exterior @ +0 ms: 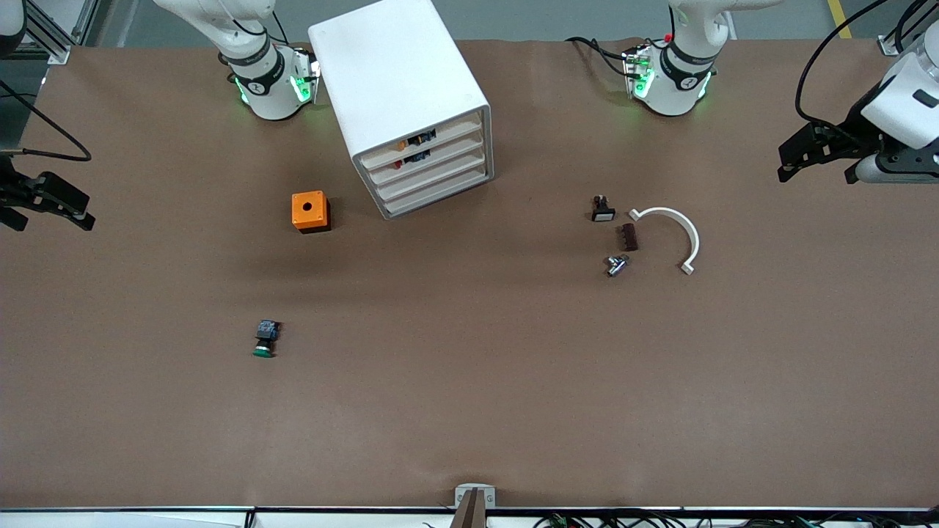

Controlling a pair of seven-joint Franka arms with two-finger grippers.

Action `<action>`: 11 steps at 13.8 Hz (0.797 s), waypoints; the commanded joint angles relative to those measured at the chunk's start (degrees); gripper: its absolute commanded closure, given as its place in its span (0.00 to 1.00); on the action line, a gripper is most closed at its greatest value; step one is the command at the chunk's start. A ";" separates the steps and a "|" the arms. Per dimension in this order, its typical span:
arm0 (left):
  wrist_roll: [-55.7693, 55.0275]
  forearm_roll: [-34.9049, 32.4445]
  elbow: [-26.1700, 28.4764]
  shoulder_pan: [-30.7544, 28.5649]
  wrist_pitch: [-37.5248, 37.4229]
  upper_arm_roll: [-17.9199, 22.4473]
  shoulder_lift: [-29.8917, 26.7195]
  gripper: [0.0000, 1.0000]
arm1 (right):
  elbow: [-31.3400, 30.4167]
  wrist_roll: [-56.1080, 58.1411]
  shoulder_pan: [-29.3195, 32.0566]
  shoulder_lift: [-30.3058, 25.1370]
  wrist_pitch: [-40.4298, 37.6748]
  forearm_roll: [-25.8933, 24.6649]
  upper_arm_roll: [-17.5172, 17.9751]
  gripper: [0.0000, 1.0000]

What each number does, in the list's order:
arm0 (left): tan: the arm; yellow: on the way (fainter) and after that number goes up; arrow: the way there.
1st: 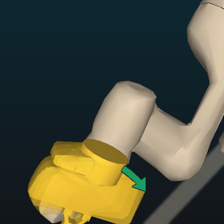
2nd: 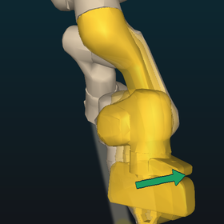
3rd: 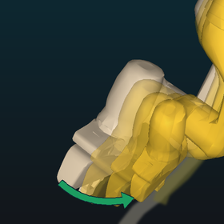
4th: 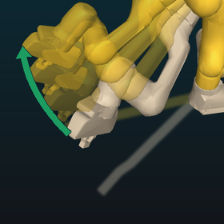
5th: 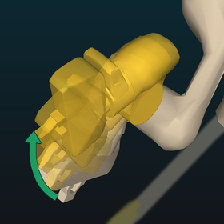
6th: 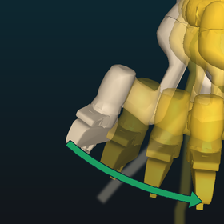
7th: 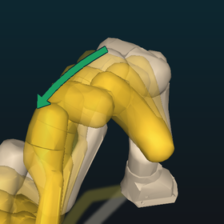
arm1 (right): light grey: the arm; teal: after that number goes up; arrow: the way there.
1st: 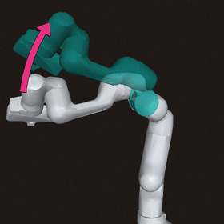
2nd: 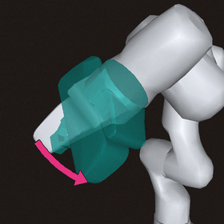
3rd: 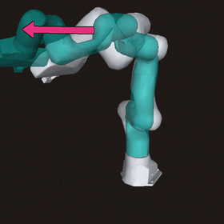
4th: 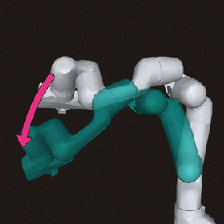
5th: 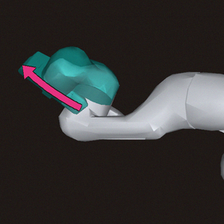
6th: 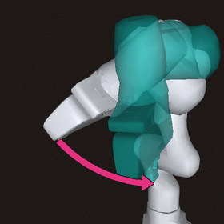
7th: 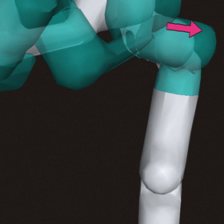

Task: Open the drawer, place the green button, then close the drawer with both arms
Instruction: 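Grasp the green button with the right gripper while the left gripper reaches the drawer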

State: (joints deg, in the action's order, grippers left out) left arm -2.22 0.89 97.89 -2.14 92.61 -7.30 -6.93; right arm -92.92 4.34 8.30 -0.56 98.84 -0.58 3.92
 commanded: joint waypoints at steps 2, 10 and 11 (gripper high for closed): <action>-0.42 -0.63 -1.56 -0.40 -1.21 -0.44 0.69 0.00 | 1.16 0.93 1.01 0.29 -0.93 0.94 0.47 0.00; -0.86 -0.71 -1.12 -0.32 -2.78 -0.35 8.15 0.00 | 1.16 0.84 -0.82 4.59 0.82 1.38 0.83 0.00; -0.86 -0.71 -1.12 -0.14 -3.31 -0.35 9.81 0.00 | 1.16 0.76 -1.35 6.51 1.87 1.38 0.83 0.00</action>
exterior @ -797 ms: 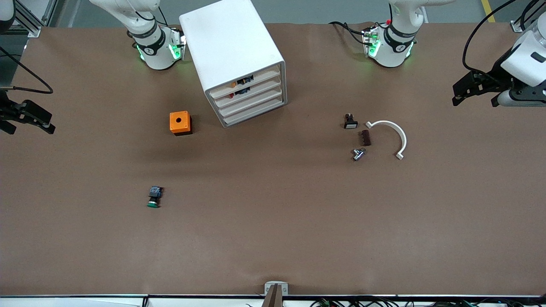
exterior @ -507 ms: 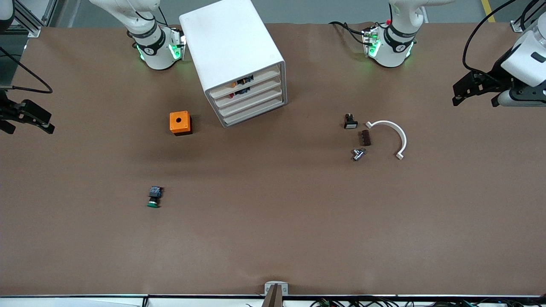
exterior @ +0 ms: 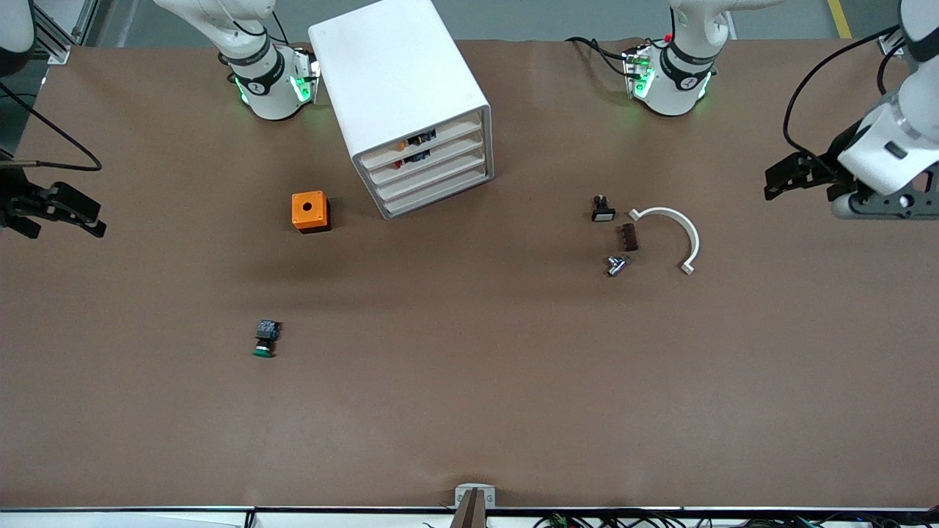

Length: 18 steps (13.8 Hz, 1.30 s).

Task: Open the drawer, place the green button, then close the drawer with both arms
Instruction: 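Grasp the green button with the right gripper while the left gripper reaches the drawer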

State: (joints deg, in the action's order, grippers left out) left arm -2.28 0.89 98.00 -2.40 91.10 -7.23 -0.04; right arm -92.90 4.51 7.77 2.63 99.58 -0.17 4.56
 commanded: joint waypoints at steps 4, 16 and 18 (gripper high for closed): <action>-5.69 -0.54 -1.32 1.51 -1.80 -1.73 9.78 0.00 | 1.14 0.41 -2.41 9.93 7.28 2.19 0.27 0.00; -46.17 14.62 -18.18 18.82 -7.60 -2.17 34.38 0.00 | 1.23 -6.26 -4.43 30.22 22.13 7.03 0.18 0.00; -61.62 20.71 -20.20 20.58 -7.52 -2.17 39.13 0.00 | 1.23 -7.85 -5.22 33.39 25.03 7.03 0.10 0.00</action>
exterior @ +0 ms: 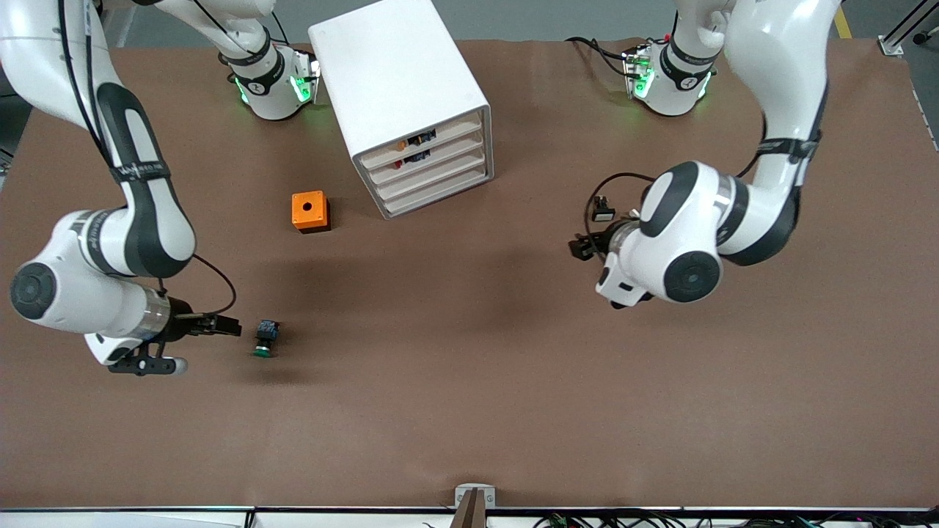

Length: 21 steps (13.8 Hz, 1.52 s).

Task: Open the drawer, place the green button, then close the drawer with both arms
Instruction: 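Grasp the green button with the right gripper while the left gripper reaches the drawer, then pull the drawer open with the left gripper while the right gripper carries the button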

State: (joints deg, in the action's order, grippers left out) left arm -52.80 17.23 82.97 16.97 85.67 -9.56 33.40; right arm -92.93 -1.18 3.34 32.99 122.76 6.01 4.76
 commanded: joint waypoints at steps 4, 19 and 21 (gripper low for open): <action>-31.63 13.86 -8.35 5.26 -1.65 0.15 12.90 0.00 | 1.08 -2.60 -0.88 6.29 2.66 0.76 -0.11 0.00; -76.58 38.14 -10.55 11.41 -6.92 0.15 27.60 0.16 | 0.64 -7.61 -1.93 9.02 2.84 1.11 -0.02 0.41; -76.58 38.14 -10.46 12.64 -7.97 0.15 28.12 0.28 | 0.64 -7.61 -1.93 9.02 2.84 1.11 -0.02 0.53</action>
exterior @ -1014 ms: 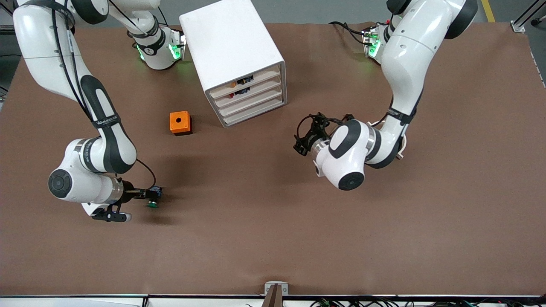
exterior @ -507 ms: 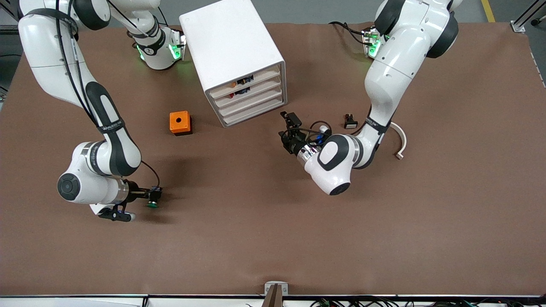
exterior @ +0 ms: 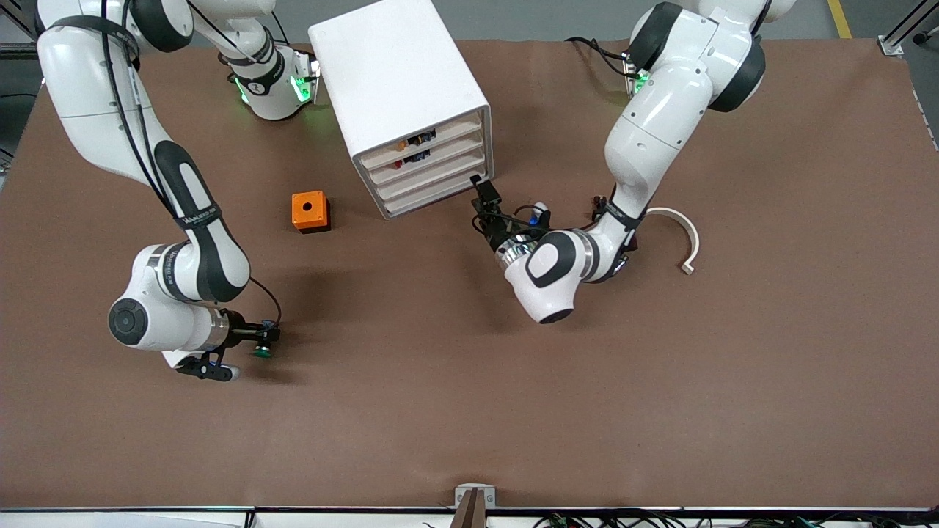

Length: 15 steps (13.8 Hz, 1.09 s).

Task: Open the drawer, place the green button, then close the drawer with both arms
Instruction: 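Pull the drawer open with the left gripper while the right gripper carries the button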

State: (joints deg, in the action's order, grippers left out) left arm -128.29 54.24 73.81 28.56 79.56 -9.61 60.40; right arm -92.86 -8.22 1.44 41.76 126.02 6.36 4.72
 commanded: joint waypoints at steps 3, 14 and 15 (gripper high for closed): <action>-1.17 0.79 -1.12 1.85 -1.87 0.29 1.56 0.35 | 0.66 -0.48 -0.03 0.25 -0.43 0.76 0.03 0.70; -0.64 -0.89 -0.95 6.51 -5.39 0.55 2.44 0.67 | 6.80 -7.76 -0.30 -1.42 -10.42 1.47 0.47 0.89; -0.56 -1.32 -0.95 6.51 -5.39 0.55 2.44 0.73 | 8.38 -9.51 -0.73 -1.51 -13.06 1.55 0.55 0.89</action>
State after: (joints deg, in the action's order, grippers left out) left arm -128.38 53.88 73.91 34.65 75.50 -9.39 62.20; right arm -87.25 -14.51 1.25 40.91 117.32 6.83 4.98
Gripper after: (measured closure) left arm 0.590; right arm 0.599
